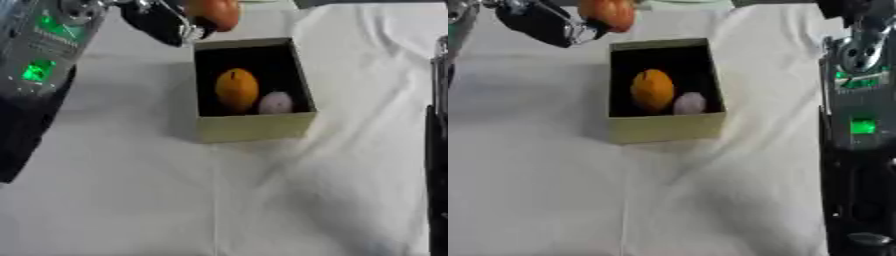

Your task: Pick up objects on the table and place them in the box.

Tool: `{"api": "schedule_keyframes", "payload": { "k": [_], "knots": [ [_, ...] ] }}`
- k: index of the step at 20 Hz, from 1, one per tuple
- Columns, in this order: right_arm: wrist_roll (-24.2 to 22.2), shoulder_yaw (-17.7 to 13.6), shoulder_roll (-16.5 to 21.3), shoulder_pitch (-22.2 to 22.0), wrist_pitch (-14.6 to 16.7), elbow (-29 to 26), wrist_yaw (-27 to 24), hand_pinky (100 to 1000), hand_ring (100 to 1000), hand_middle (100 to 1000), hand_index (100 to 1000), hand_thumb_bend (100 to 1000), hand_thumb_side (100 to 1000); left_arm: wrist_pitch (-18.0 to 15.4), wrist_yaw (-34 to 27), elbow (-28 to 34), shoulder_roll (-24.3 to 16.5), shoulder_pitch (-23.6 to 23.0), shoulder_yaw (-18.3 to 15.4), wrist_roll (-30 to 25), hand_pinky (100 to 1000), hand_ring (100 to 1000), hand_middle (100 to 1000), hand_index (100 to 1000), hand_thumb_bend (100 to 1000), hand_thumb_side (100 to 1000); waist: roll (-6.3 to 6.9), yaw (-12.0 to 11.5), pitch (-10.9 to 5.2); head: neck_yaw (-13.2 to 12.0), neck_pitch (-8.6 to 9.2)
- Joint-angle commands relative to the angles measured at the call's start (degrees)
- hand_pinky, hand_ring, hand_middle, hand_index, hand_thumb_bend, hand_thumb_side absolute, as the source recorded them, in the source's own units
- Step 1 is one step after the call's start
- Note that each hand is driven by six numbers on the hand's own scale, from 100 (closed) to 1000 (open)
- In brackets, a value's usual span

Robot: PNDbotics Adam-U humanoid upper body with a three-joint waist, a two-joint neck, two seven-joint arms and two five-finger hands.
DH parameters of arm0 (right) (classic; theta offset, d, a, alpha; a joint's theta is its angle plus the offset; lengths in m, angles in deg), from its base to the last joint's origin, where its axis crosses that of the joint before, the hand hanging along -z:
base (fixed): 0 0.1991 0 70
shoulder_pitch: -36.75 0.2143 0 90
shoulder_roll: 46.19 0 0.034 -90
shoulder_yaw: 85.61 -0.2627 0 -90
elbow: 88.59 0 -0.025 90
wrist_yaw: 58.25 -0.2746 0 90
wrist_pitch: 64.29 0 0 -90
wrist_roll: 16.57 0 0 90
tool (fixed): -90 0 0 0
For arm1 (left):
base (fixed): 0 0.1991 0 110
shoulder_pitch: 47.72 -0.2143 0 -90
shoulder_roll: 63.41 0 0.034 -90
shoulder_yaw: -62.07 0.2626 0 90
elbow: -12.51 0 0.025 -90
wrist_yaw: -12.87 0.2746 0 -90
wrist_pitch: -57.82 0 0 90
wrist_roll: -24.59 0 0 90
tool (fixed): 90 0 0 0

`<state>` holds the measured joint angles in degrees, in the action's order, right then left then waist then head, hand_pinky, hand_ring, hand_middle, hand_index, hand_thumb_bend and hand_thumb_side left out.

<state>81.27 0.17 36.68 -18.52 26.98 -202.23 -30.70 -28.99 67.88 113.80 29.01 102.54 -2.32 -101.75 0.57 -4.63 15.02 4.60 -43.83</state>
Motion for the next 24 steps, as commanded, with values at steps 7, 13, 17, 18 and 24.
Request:
{"api": "schedule_keyframes", "payload": {
  "k": [7,13,17,18,24],
  "knots": [
    [0.03,-0.09,0.51,0.62,0.24,-0.95,0.11,854,813,712,805,100,738,-1.75,6.55,-5.83,5.67,-0.93,2.08,2.61,100,338,432,528,320,100,-0.17,-0.1,-0.7,-0.59,-0.28],
    [0.09,-0.13,0.35,0.56,0.21,-0.95,-0.08,854,813,711,805,100,740,-1.63,9.35,-11.46,7.8,-2.08,2.64,5.04,100,351,445,543,305,100,-0.36,0.01,-0.48,-0.7,-0.28],
    [0.1,-0.14,0.32,0.56,0.16,-0.95,-0.16,854,813,710,805,100,741,-1.72,10.51,-15.93,9.02,-2.88,3.12,6.67,245,469,561,677,390,100,-0.46,0.06,-0.31,-0.7,-0.28],
    [0.11,-0.15,0.33,0.55,0.14,-0.95,-0.18,855,813,710,805,100,741,-2.17,10.72,-16.73,9.2,-3.05,3.3,6.92,317,519,610,725,416,100,-0.49,0.06,-0.26,-0.67,-0.28],
    [0.2,-0.24,0.43,0.51,0.06,-0.95,-0.23,855,813,709,805,100,742,-5.5,12.65,-17.53,9.22,-3.77,2.78,6.51,723,859,919,989,600,250,-0.57,-0.05,-0.14,-0.38,-0.28]
  ]
}}
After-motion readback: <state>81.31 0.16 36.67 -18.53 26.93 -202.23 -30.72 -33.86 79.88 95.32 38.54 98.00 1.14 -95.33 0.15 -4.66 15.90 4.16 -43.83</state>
